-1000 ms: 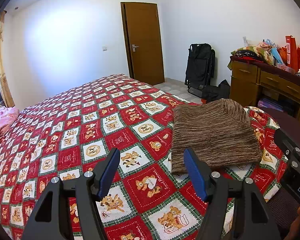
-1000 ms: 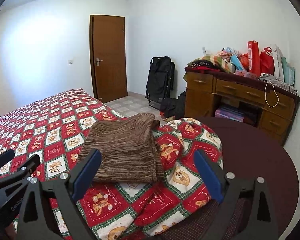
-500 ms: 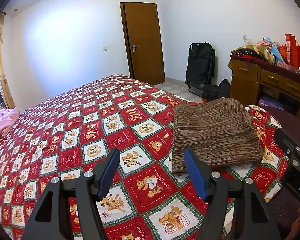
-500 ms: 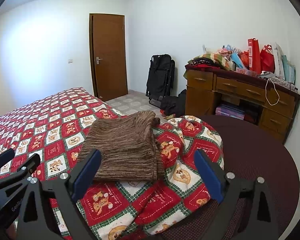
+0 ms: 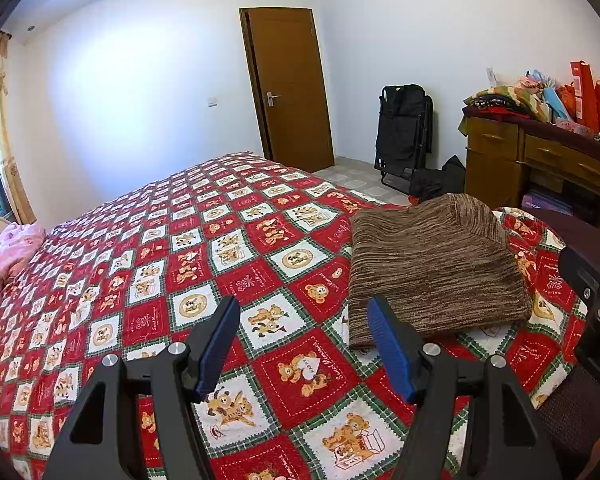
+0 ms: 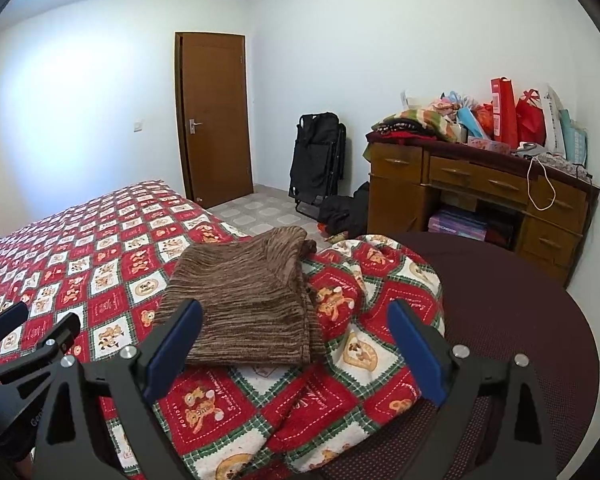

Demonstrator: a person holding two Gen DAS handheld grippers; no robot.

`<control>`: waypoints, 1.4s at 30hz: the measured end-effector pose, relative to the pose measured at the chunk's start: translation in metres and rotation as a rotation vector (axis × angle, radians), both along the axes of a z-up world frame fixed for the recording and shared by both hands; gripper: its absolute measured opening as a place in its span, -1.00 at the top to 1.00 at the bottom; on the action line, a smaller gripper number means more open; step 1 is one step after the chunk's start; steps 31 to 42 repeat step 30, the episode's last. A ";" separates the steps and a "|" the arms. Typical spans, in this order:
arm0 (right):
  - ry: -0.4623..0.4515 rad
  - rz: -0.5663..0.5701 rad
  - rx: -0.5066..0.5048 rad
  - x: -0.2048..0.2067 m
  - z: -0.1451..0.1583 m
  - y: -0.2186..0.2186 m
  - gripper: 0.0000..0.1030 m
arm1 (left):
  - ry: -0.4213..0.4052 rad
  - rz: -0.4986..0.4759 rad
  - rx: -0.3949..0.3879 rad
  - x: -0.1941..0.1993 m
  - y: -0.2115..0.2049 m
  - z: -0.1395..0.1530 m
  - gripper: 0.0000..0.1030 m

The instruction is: Fold small clothes

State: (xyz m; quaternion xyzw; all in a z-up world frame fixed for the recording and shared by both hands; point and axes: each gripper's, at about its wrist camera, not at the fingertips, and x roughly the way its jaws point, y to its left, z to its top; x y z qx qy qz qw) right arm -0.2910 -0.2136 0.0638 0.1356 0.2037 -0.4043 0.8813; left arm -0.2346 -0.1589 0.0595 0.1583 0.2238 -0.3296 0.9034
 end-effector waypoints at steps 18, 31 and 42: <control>-0.012 -0.011 -0.010 -0.004 0.002 0.002 -0.87 | 0.024 -0.009 -0.011 0.002 -0.001 -0.002 -0.31; -0.002 -0.012 -0.002 -0.003 0.001 0.001 -0.87 | -0.006 -0.003 -0.015 0.004 0.002 0.001 -0.31; -0.002 -0.012 -0.002 -0.003 0.001 0.001 -0.87 | -0.006 -0.003 -0.015 0.004 0.002 0.001 -0.31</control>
